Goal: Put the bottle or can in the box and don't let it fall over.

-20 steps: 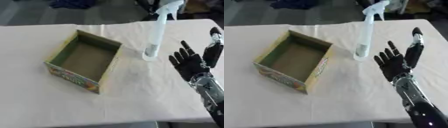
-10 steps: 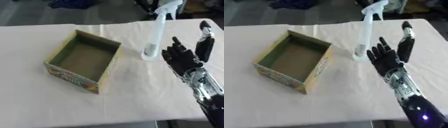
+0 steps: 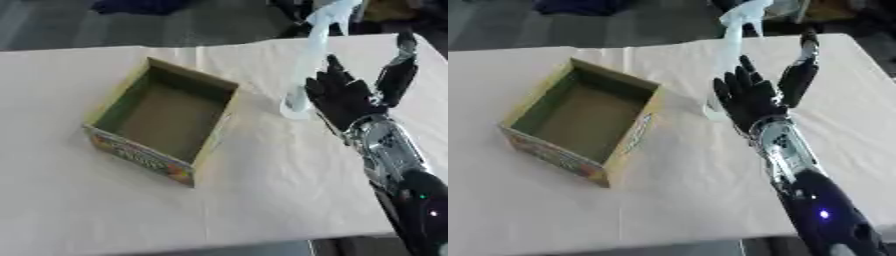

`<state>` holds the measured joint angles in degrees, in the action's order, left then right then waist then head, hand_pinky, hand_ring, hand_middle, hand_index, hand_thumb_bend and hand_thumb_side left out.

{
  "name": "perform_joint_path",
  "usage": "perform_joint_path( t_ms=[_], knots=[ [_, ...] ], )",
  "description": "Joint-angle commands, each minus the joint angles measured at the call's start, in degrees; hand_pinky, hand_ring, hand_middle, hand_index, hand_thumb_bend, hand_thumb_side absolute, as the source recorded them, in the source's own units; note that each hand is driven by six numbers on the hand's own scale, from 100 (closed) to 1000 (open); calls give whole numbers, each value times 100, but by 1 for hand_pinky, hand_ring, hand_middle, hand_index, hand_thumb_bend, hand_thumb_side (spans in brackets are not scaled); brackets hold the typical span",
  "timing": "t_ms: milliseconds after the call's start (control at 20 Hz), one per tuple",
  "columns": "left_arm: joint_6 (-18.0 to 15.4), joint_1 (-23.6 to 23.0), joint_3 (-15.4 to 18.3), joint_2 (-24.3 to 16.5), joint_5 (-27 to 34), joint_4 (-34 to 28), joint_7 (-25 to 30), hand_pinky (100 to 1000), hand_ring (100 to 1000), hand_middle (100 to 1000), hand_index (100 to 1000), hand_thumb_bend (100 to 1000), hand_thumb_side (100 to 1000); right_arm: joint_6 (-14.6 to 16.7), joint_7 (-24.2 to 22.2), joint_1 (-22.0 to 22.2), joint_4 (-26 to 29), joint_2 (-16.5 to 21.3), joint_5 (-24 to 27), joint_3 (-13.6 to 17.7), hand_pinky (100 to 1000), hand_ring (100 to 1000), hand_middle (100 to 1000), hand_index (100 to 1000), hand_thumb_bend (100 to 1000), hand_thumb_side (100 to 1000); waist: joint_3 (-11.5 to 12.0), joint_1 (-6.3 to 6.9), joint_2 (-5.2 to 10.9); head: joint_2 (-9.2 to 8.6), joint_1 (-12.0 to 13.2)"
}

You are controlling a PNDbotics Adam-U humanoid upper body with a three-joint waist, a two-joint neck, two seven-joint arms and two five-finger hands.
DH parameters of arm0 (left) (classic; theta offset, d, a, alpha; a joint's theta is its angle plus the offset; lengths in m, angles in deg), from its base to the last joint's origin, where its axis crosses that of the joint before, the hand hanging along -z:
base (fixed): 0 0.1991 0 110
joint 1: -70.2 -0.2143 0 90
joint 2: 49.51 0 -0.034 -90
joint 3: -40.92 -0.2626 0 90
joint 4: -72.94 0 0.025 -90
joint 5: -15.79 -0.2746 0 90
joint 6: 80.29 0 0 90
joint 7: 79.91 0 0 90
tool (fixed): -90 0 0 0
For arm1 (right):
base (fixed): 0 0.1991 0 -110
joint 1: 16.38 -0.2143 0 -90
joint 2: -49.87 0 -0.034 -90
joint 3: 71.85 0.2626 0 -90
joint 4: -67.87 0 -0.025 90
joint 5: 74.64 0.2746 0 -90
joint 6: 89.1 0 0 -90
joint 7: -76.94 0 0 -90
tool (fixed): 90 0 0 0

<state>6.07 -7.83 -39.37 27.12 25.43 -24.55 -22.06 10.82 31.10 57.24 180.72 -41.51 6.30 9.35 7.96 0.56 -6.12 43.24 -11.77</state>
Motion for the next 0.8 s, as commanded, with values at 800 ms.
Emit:
perform_joint_path(
  t_ms=[800],
  knots=[
    [-16, 79, 30, -74, 35, -97, 52, 782, 863, 860, 889, 768, 698, 205, -221, -618, -193, -55, -328, 158, 100, 100, 100, 1000, 552, 913, 42, 68, -21, -39, -69]
  ],
)
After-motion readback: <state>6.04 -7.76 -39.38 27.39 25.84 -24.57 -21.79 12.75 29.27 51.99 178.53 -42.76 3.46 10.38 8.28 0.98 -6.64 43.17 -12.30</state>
